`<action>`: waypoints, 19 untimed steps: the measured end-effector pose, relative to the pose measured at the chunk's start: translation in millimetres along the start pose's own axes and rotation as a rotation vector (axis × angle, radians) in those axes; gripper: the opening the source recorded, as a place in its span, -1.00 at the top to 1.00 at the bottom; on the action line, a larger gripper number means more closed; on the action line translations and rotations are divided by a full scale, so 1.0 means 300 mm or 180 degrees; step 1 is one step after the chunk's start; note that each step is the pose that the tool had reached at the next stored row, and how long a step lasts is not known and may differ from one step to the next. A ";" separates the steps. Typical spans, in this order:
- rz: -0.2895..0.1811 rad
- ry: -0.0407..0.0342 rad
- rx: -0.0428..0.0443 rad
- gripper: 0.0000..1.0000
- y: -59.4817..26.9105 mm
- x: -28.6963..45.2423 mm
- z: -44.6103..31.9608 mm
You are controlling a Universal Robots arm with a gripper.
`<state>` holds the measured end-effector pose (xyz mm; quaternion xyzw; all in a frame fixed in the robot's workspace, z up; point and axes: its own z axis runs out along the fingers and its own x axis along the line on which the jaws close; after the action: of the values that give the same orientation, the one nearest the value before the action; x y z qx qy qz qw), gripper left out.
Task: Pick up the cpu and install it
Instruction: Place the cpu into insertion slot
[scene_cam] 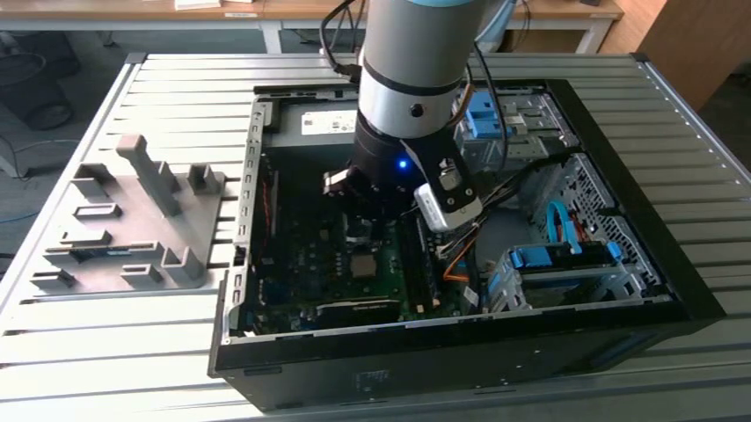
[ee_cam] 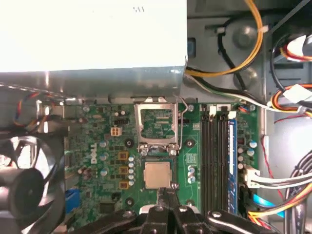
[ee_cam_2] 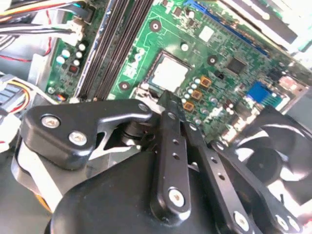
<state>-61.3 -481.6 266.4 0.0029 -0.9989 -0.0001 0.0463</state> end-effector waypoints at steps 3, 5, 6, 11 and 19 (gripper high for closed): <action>0.0000 0.0000 -0.0001 0.80 0.000 0.000 0.000; 0.0000 -0.0015 0.0000 0.80 0.000 0.000 0.000; 0.0000 -0.0065 0.0002 0.80 0.000 0.001 -0.001; 0.0000 -0.0251 0.0000 0.80 0.000 0.001 0.002; 0.0000 -0.0270 0.0002 0.80 0.000 0.002 0.001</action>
<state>-61.9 -481.6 266.1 0.0029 -1.0000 0.0001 0.0040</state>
